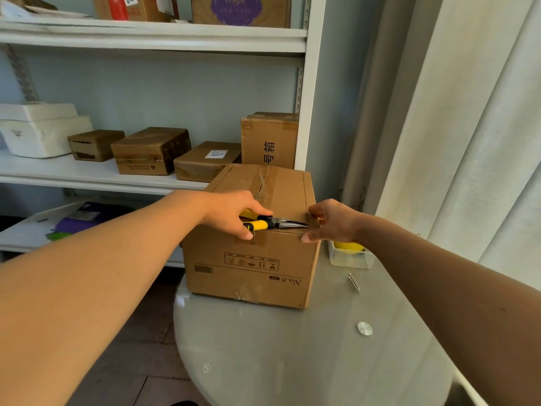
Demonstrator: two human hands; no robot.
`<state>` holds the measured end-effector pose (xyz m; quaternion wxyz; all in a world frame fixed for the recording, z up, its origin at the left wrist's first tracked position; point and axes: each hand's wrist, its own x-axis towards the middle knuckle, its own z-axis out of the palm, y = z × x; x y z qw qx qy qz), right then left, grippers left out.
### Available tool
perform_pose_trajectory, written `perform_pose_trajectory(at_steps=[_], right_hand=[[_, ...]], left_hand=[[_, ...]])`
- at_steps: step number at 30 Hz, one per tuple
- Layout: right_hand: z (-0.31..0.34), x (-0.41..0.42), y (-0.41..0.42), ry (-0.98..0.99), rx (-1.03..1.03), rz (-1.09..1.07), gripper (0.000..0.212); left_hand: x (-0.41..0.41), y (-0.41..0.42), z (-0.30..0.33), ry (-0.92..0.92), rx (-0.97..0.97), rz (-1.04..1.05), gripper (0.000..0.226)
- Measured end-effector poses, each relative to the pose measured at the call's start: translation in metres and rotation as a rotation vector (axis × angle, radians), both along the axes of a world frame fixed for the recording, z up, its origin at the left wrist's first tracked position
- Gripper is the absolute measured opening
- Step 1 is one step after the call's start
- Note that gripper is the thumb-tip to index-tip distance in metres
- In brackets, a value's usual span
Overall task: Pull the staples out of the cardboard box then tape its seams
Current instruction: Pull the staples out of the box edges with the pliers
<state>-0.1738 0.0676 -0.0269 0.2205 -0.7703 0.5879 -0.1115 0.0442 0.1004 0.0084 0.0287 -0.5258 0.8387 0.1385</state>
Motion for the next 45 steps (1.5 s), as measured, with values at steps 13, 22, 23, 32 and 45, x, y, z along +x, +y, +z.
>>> perform_pose_trajectory(at_steps=[13, 22, 23, 32, 45], right_hand=[[0.000, 0.009, 0.007, 0.015, -0.007, 0.000, 0.050], [-0.001, 0.007, 0.008, -0.003, -0.004, 0.014, 0.050], [-0.002, 0.006, 0.009, -0.008, -0.003, 0.010, 0.050], [-0.002, 0.005, 0.003, 0.022, -0.007, 0.022, 0.055], [-0.003, 0.004, -0.001, 0.035, -0.010, 0.022, 0.051]], left_hand=[[-0.018, 0.021, 0.015, -0.077, 0.138, 0.153, 0.055], [-0.011, 0.020, 0.019, -0.181, -0.007, 0.059, 0.075], [-0.012, 0.018, 0.020, -0.203, -0.011, 0.051, 0.076], [-0.015, 0.007, 0.032, -0.227, 0.021, 0.022, 0.067], [-0.020, 0.007, 0.025, -0.223, 0.044, 0.028, 0.060]])
